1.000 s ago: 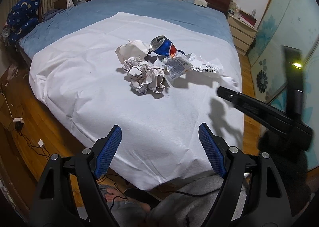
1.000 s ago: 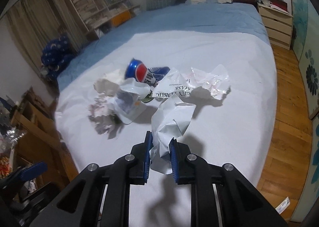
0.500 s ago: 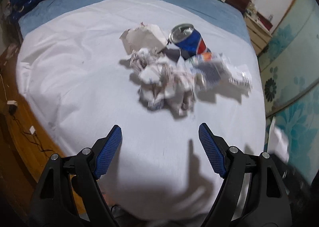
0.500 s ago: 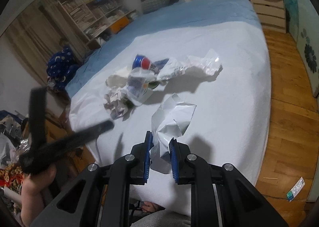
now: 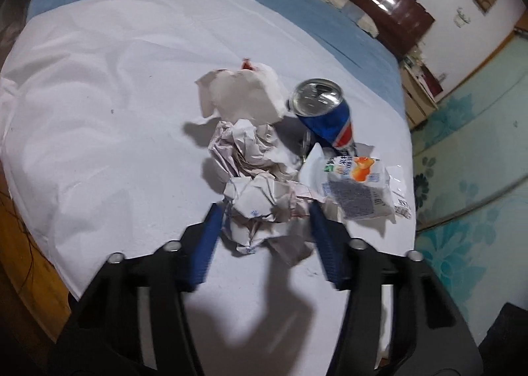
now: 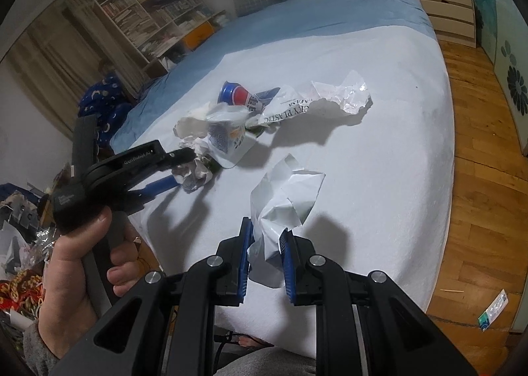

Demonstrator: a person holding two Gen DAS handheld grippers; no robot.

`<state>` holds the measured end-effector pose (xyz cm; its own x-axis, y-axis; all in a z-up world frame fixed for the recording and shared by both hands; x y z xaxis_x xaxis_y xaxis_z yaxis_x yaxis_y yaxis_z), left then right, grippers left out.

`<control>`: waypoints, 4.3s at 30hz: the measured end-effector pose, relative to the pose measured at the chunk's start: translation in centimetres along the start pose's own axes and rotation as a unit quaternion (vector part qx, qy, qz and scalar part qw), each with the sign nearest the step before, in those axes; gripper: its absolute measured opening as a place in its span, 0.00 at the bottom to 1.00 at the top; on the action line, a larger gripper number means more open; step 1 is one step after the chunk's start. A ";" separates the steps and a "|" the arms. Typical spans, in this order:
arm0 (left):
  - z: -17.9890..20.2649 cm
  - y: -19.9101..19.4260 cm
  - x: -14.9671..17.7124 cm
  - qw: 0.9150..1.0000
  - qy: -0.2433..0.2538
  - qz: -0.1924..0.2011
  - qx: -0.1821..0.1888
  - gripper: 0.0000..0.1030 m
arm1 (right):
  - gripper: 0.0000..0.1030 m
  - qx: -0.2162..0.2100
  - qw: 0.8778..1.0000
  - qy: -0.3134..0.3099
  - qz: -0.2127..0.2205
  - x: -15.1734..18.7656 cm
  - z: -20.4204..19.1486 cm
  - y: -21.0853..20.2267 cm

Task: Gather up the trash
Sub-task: 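Grasp the crumpled white paper ball with the left tool, then carry the paper ball and plastic sheet to the red basket, open both tools, then move both open tools back over the trash pile, then grasp the clear plastic bag printed MASK with the right tool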

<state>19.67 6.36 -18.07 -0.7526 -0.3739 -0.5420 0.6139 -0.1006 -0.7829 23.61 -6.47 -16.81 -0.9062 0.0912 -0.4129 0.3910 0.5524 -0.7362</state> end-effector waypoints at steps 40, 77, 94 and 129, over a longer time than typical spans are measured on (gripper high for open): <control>46.7 -12.9 32.4 0.846 0.477 -0.121 0.207 0.32 | 0.19 0.226 0.946 0.226 0.057 19.5 39.8 -36.2; 41.9 -13.8 26.7 0.872 0.462 -0.103 0.125 0.65 | 0.62 0.222 0.947 0.223 0.063 18.3 35.8 -32.2; 21.5 -14.1 10.7 0.957 0.288 0.012 -0.001 0.73 | 0.66 0.103 0.983 0.026 0.147 1.7 11.3 -22.0; 6.9 -10.6 4.8 0.982 0.184 0.018 -0.046 0.73 | 0.66 0.078 0.989 -0.093 0.086 -7.6 -2.4 0.5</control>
<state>11.24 -0.78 -10.29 -0.7766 -0.0153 -0.6298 0.6299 -0.0035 -0.7767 30.31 -4.94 -12.77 -0.7848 0.0100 -0.6197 0.5694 0.4062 -0.7146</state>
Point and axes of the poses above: each gripper's, at about its wrist camera, not at the fingertips, and y roughly the way its jaws point, z to its right, x to its underside, the point moved 9 cm from there along y, roughly the way its jaws point, and after that the axes turned 12 degrees about y, right-handed, at the moved point
